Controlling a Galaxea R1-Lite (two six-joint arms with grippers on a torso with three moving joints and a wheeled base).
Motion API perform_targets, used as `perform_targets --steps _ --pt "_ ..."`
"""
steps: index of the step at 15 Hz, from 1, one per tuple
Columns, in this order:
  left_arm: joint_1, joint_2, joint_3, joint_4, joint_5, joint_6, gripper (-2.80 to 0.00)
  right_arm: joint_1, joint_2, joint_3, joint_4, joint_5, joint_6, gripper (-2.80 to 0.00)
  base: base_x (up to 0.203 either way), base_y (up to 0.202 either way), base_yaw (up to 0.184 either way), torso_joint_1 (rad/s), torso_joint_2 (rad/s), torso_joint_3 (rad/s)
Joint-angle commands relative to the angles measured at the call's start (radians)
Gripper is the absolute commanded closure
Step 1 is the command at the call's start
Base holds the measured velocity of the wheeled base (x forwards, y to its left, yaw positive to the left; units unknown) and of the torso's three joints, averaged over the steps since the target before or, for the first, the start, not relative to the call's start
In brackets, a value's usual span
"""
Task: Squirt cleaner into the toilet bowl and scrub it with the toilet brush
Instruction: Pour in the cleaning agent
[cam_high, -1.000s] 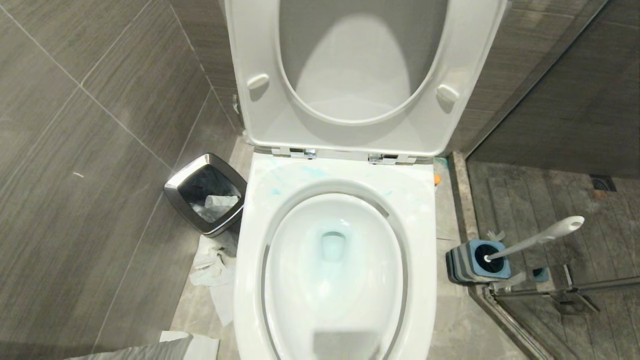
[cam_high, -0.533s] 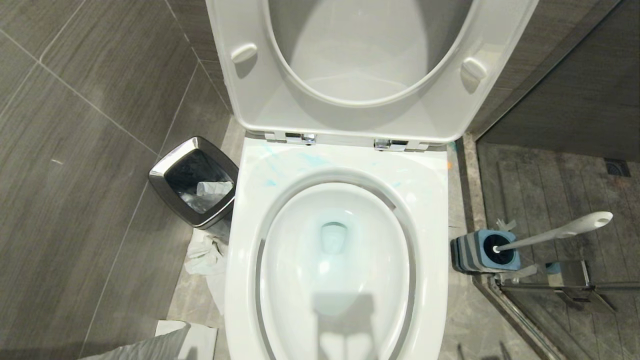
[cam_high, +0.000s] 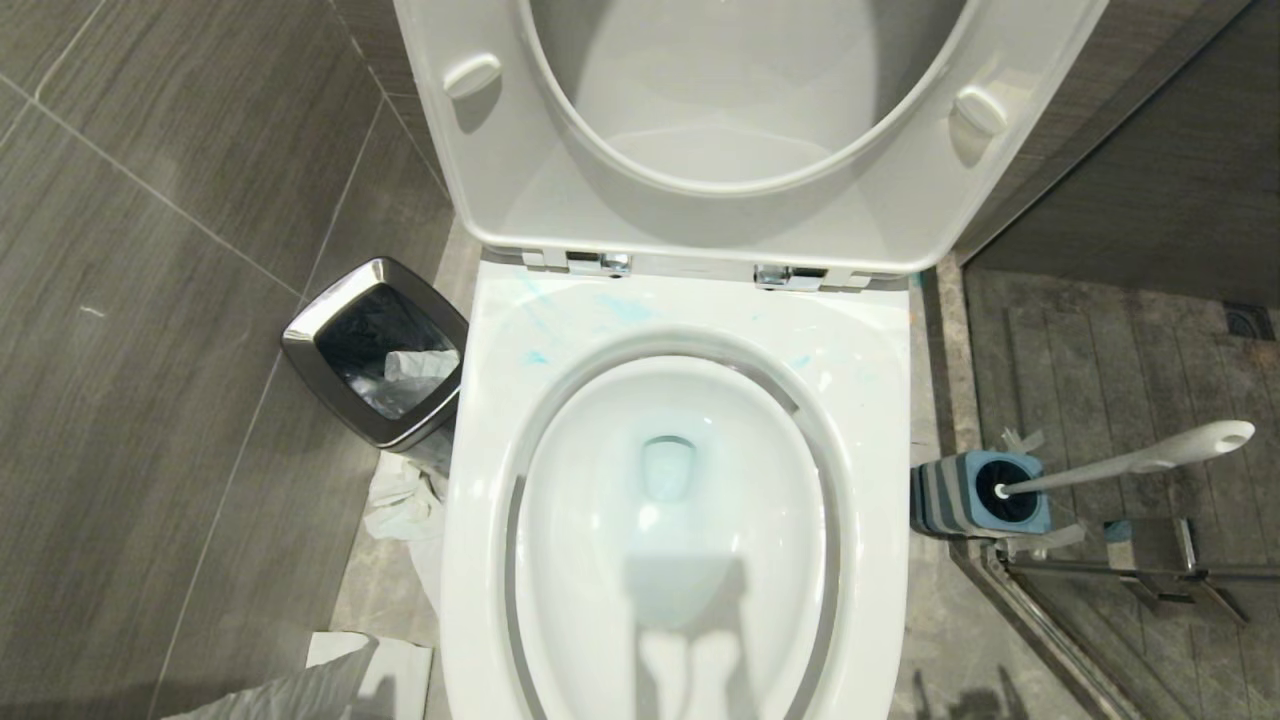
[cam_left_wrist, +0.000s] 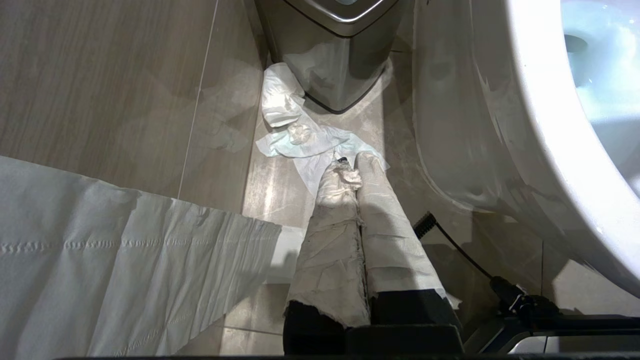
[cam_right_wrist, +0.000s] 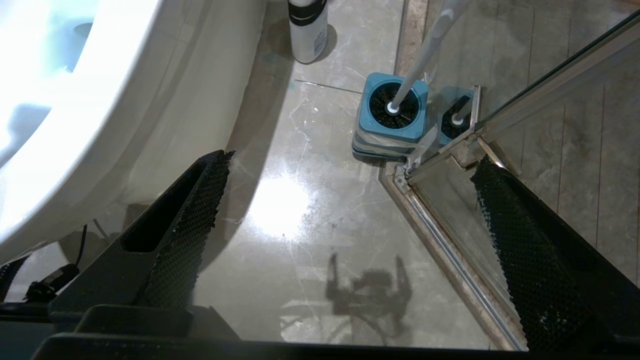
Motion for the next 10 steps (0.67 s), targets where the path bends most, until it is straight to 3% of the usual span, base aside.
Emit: perform_targets --steps 1,10 --pt "0.000 0.000 0.008 0.000 0.001 -0.001 0.00 0.000 -0.001 0.011 0.000 0.001 -0.001 -2.80 0.000 0.000 0.000 0.000 0.00 0.000" --pt "0.000 0.000 0.008 0.000 0.001 -0.001 0.00 0.001 0.040 0.010 0.002 0.003 -0.005 -2.80 0.000 0.000 0.000 0.000 0.00 0.000"
